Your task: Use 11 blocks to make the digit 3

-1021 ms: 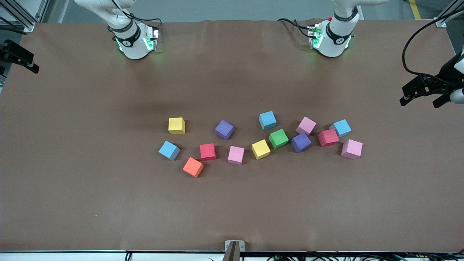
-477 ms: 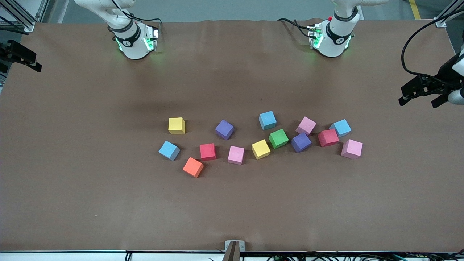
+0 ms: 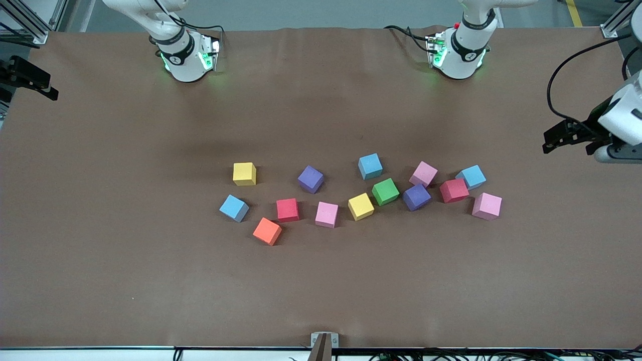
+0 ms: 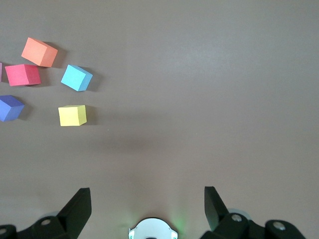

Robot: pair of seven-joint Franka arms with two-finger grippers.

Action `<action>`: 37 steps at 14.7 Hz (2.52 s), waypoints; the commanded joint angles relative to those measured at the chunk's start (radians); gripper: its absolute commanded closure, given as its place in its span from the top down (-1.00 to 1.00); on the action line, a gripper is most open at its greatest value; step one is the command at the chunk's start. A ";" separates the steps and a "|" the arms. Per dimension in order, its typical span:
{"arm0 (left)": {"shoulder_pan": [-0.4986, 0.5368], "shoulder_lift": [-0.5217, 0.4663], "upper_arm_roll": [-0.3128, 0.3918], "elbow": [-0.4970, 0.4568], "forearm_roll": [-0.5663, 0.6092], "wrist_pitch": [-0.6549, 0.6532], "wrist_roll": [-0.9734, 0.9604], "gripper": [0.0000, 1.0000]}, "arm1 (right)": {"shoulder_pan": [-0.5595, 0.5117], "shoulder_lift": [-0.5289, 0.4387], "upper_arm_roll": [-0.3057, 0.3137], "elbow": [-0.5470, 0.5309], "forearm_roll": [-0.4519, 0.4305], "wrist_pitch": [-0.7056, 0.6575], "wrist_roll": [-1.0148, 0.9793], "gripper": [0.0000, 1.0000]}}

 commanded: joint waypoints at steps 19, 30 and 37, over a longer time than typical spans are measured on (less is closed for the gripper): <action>0.028 0.334 -0.006 -0.335 0.039 0.656 0.229 1.00 | -0.015 -0.001 0.009 0.006 -0.017 0.015 -0.009 1.00; 0.011 0.468 -0.008 -0.263 0.037 0.682 0.251 1.00 | -0.025 0.027 0.008 0.017 -0.021 0.041 -0.007 1.00; 0.011 0.499 -0.015 -0.263 0.036 0.722 0.238 0.68 | -0.058 0.090 0.006 0.014 -0.020 0.118 -0.009 1.00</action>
